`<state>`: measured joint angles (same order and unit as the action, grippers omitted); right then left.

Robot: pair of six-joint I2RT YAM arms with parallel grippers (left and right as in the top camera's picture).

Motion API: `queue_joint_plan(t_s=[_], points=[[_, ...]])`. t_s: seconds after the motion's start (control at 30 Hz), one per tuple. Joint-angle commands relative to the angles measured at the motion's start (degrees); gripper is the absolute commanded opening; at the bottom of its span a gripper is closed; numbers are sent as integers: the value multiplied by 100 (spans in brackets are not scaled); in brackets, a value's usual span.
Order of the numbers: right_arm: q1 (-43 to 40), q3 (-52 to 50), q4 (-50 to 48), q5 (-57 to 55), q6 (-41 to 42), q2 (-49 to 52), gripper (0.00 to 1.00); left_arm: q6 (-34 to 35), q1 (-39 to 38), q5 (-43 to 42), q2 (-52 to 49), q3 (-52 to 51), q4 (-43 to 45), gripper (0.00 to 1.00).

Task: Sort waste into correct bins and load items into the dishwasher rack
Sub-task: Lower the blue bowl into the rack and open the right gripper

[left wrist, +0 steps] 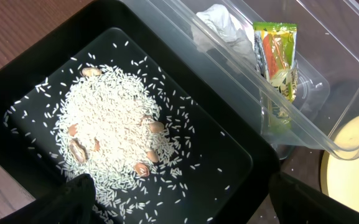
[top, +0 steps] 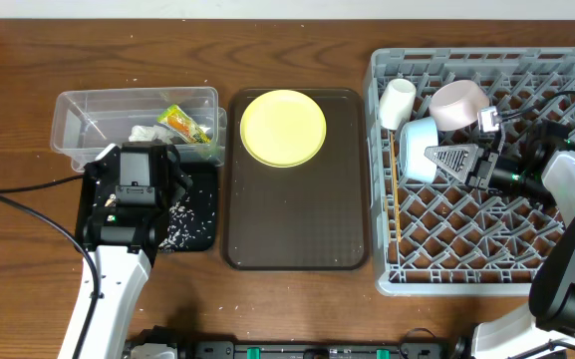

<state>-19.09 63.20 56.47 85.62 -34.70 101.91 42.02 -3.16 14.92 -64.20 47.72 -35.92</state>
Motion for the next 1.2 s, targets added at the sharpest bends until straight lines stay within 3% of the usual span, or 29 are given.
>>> queue_joint_plan(t_s=[0.0,0.5,0.83,1.0,1.17], points=[[20,-42,0,-531,151,-118,1,31,24,-31,-22,146,-4,92],[-573,-42,-31,-1980,964,-118,1,31,24,-31,-22,146,-4,92],[-754,-42,-17,-2855,1193,-118,23,31,24,-31,-22,146,-4,92],[-763,-35,-85,-3143,1244,-118,29,31,24,-31,-22,146,-4,92],[-785,188,-140,-3394,1961,-118,36,31,24,-28,-22,146,-4,92]])
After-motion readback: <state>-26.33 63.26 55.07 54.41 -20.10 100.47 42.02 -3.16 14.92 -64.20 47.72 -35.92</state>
